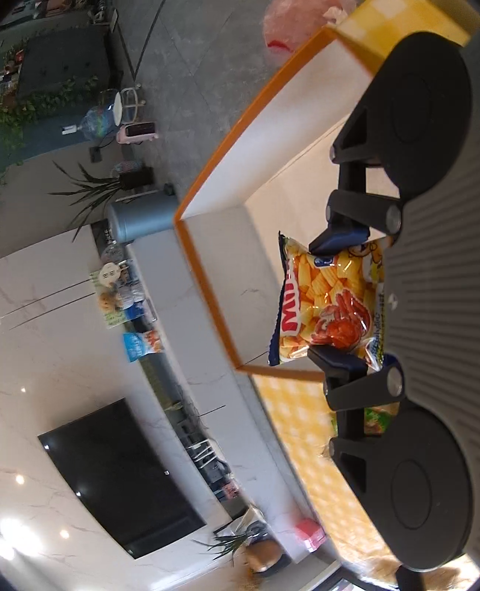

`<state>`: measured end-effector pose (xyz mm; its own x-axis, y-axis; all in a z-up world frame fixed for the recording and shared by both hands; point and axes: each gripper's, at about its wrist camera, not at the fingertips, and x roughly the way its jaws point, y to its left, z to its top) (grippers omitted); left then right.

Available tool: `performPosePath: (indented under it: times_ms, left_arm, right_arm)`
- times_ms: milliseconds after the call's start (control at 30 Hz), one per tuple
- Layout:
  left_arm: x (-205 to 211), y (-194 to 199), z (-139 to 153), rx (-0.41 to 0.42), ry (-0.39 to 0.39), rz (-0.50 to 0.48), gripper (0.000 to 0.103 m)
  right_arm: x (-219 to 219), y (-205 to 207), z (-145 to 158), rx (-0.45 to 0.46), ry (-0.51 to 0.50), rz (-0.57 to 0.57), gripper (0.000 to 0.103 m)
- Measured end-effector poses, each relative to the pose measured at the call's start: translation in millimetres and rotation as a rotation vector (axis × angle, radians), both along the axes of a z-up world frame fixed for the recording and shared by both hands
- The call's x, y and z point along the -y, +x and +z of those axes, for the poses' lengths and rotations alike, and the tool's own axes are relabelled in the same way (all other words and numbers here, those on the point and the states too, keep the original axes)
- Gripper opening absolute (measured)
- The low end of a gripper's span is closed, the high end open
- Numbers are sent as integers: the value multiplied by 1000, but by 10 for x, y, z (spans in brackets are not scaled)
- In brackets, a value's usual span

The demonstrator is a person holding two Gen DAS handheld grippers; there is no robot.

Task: Organize snacks
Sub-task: 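Carry both bags over the orange box and release the chips bag from the right tool, then lower the clear nut bag into the orange box and open the left tool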

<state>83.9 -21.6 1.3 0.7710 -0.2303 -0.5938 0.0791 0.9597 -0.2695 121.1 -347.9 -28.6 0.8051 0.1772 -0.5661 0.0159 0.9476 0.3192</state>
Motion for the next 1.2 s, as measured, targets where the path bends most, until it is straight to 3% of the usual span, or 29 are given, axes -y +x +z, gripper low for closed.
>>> performPosePath:
  times_ms: [133,267,400,600,633,667,867,1000,1100,1200]
  left_arm:
    - [28,-14,39,11,5,-13,93]
    - [59,7,80,21,7,-21,93]
    - [112,56,109,22,-1,-34,93]
    - [259,124,184,39,-3,-78,93]
    - [293,135,201,43,-4,-86,93]
    - [329,148,217,47,-5,-96,93]
    - [658,266,267,62,-15,-164,93]
    - [978,397,226,56,-9,-215,93]
    - [1212,536,144,36,-16,-256,93]
    - [1349,677,24,9,-56,-280,93]
  right_arm:
    - [-108,86,-171,-156,-45,43,53]
    - [-102,-23,-128,-135,-35,43,54]
    - [-198,-96,-91,-128,-112,40,55]
    - [-162,-104,-42,-95,-92,49,70]
    - [-135,-135,-19,-79,-77,42,81]
    - [-99,-171,6,-59,-64,25,91]
    - [182,-378,96,36,43,-131,93]
    - [291,-592,234,105,-87,-351,93]
    - [401,-688,296,153,-89,-380,93]
    - [480,-673,248,128,-81,-403,93]
